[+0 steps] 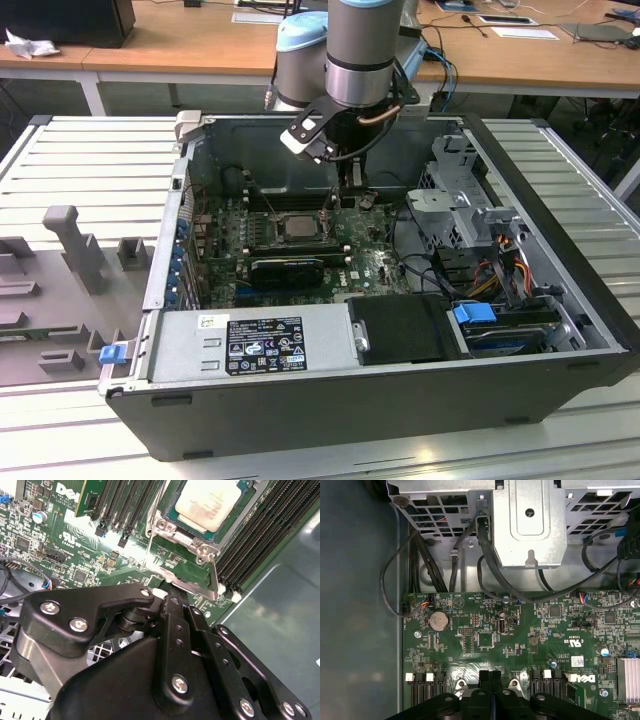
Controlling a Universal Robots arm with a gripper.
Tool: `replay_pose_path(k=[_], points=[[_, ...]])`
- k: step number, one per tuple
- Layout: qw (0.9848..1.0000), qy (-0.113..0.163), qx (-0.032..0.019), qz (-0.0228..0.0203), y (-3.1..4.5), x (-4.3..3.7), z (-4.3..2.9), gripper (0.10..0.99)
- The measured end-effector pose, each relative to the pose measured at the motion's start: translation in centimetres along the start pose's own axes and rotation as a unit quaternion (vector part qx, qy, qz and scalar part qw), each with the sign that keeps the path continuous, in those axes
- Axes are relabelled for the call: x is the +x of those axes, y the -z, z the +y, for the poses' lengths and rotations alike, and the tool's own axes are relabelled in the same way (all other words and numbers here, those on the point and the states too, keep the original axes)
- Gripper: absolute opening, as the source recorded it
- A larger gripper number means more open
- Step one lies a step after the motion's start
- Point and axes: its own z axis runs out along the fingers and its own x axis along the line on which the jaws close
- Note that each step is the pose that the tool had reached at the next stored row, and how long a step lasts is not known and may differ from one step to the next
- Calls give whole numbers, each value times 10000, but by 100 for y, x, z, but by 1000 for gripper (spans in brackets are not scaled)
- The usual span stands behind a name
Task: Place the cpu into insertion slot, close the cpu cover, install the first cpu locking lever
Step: 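Place the cpu into insertion slot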
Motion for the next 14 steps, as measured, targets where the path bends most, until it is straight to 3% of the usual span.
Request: replay_pose_path(k=[14], points=[[10000, 0, 0, 0, 6, -2, -100, 106]])
